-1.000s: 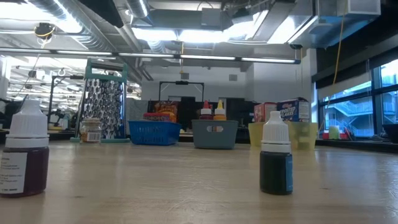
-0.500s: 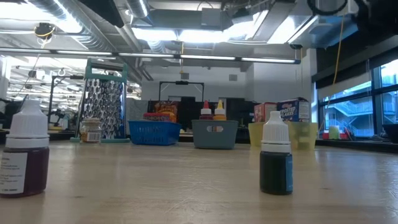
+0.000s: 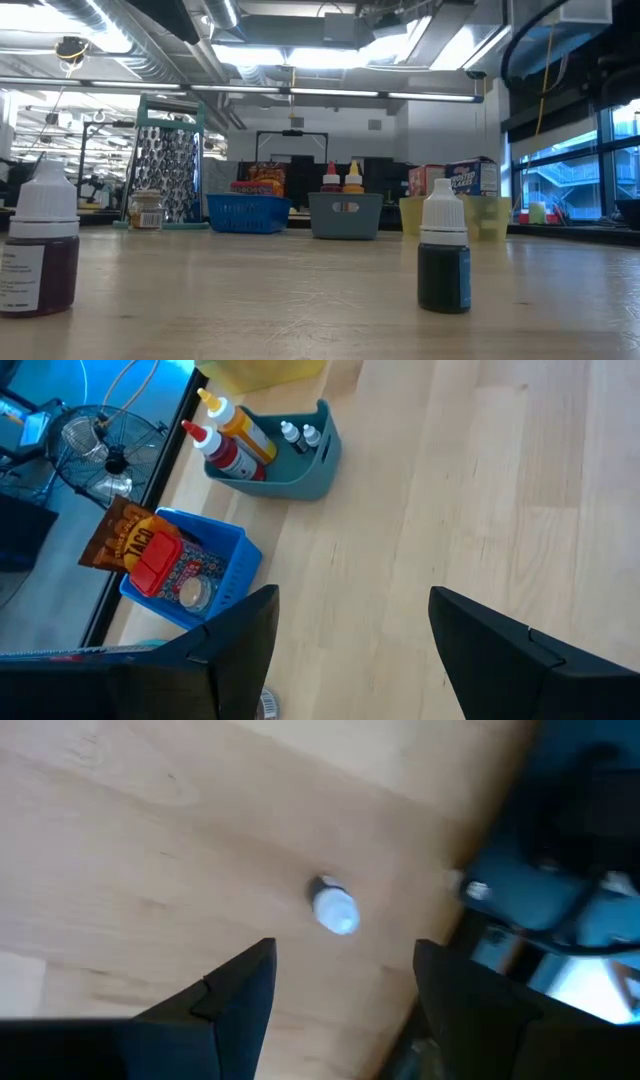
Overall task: Pick & Place Kitchen Items
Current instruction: Put the small black food coloring bottle into the dark green bin
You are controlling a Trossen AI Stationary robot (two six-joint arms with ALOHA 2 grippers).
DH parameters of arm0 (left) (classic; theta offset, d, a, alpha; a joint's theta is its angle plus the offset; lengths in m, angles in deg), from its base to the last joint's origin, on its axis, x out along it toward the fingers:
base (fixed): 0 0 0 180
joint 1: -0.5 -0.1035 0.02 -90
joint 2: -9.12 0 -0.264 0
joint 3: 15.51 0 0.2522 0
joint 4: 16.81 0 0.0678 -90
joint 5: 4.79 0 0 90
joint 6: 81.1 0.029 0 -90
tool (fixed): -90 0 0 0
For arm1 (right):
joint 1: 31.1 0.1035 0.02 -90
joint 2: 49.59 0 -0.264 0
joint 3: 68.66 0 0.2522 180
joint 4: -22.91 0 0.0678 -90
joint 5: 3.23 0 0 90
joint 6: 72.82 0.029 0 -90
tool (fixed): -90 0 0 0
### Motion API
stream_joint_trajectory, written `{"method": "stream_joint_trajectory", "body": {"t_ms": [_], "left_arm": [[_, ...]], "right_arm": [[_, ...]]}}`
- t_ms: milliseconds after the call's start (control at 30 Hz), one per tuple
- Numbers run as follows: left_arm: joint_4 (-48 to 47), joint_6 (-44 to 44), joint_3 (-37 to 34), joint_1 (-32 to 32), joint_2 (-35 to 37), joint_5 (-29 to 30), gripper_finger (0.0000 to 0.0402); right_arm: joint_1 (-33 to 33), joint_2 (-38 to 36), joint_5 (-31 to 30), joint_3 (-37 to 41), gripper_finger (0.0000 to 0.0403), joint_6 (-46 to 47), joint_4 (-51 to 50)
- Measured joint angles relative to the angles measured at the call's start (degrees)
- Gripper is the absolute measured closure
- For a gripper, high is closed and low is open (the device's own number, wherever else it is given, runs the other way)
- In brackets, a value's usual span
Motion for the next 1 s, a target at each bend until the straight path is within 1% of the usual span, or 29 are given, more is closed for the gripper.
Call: {"method": "stream_joint_trajectory", "body": {"t_ms": [67, 167, 267, 367, 500, 767, 900, 1000], "left_arm": [[0.0, 0.02, 0.0, 0.0, 0.0, 0.02, 0.0148], [0.0, 0.0, 0.0, 0.0, 0.0, 0.02, 0.0148], [0.0, -0.02, 0.0, 0.0, 0.0, 0.02, 0.0148], [0.0, -0.02, 0.0, 0.0, 0.0, 0.02, 0.0148], [0.41, 0.0, -0.29, 0.0, 0.0, 0.14, 0.0148], [1.63, 0.48, -4.35, 0.0, -0.02, -0.31, 0.0148], [1.94, 1.51, -4.22, 0.0, -0.02, -0.26, 0.0148], [4.21, 3.78, -3.93, -0.01, -0.02, -0.3, 0.0148]], "right_arm": [[-0.53, 0.0, 0.64, 1.94, 0.0165, -0.23, 2.93], [-1.46, 0.02, 1.24, 4.71, 0.0165, -0.25, 3.56], [-2.45, -0.02, 1.23, 6.12, 0.0165, -0.78, 4.59], [-3.2, -0.24, 1.5, 7.03, 0.0165, -1.59, 7.63], [-3.58, -0.24, 1.85, 7.62, 0.0165, -2.94, 9.81], [-3.54, -0.24, 2.36, 7.62, 0.0165, -3.48, 9.29], [-3.55, -0.24, 2.42, 7.62, 0.0165, -4.54, 9.19], [-3.55, -0.24, 2.4, 7.62, 0.0165, -4.54, 9.23]]}}
